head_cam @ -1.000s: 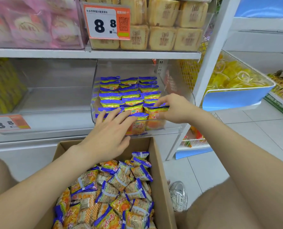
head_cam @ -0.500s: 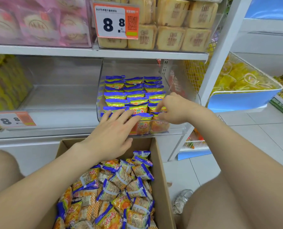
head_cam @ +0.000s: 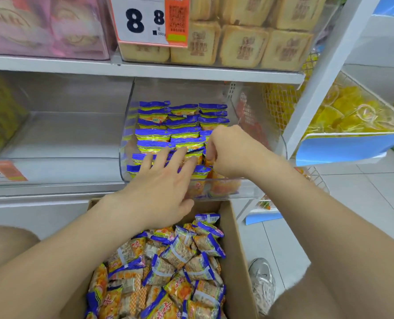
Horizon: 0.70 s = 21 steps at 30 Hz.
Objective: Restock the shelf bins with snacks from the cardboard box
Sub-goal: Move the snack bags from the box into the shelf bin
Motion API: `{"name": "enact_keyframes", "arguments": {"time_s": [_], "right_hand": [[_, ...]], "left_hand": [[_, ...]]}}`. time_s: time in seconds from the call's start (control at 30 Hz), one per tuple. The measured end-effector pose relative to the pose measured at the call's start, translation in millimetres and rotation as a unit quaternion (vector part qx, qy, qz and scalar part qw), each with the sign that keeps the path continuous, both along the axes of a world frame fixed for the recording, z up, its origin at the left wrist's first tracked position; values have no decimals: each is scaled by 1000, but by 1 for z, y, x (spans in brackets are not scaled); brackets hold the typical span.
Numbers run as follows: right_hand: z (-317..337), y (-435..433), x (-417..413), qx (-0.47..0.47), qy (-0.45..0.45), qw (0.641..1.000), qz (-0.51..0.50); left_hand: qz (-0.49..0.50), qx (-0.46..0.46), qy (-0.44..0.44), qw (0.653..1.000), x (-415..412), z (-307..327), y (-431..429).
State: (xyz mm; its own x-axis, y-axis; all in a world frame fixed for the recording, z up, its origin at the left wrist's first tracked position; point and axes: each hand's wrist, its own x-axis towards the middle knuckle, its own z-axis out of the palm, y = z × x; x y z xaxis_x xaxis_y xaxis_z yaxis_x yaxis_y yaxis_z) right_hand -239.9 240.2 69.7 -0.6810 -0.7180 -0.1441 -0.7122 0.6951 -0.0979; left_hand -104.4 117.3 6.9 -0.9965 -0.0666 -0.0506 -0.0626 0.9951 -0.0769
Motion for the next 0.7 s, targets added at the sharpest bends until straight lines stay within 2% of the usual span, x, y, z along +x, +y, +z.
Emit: {"name": "enact_keyframes", "arguments": {"time_s": [0.1,0.23,0.33,0.43,0.53,0.6,0.67,0.7], "right_hand": [[-1,8,-15,-28,-20,998,-54],[-2,21,-29,-1,-168,975,-142],[-6,29,-34,-87,-273,946,-150],[-11,32,-28,-141,-321,927,-136],[-18,38,-24,-171,-310,924,-143],[-27,43,-19,-183,-264,936,-147],[-41,49,-10,-184,-110,966,-145],[-47,51,-3,-207,-18,969,-134]], "left_hand": [[8,4,-21,1000,-5,-6,-4],[2,3,-13,1000,0,-12,-7],[6,3,28,1000,9,-20,-11],[16,-17,64,998,15,-28,-11],[-13,-10,83,996,16,-29,-14],[-37,37,95,994,19,-26,-19],[-55,94,124,986,26,-22,-20],[-67,113,151,980,30,-20,-18]]}}
